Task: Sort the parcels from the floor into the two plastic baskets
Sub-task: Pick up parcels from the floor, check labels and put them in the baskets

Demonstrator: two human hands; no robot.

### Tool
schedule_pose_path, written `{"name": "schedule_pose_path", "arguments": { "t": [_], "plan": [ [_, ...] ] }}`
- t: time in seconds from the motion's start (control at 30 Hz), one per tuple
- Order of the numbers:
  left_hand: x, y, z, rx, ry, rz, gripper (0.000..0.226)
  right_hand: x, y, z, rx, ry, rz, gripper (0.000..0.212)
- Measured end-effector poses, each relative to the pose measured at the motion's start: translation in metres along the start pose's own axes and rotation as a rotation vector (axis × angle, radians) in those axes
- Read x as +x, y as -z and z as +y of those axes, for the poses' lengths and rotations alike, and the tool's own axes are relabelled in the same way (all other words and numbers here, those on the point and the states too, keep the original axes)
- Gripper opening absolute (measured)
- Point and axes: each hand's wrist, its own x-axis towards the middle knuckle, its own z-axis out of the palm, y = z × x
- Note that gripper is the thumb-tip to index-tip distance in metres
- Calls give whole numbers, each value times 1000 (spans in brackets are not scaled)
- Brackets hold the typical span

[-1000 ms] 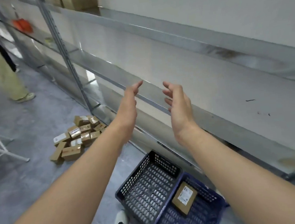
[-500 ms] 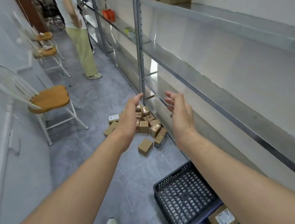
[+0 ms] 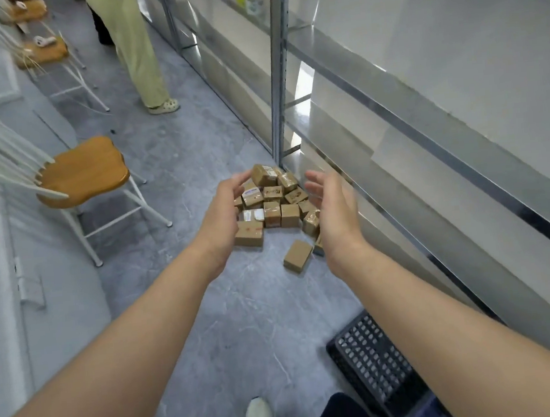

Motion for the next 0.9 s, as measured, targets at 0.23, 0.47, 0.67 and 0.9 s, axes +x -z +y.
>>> {"name": "schedule_pose_path", "arguments": {
  "t": [0.23,0.47,0.67,0.9],
  "plan": [
    [111,30,-8,-15,100,19,44,91,-70,12,6,-113,-59,33],
    [246,24,-19,38,263,79,46,232,-127,39,27,-220,-104,33],
    [339,31,-18,95,368,83,48,326,-168,57,19,-368,-87,36],
    [459,71,-54,122,504,32,54,410,-220,111,-47,-514,-22,37]
  ]
}}
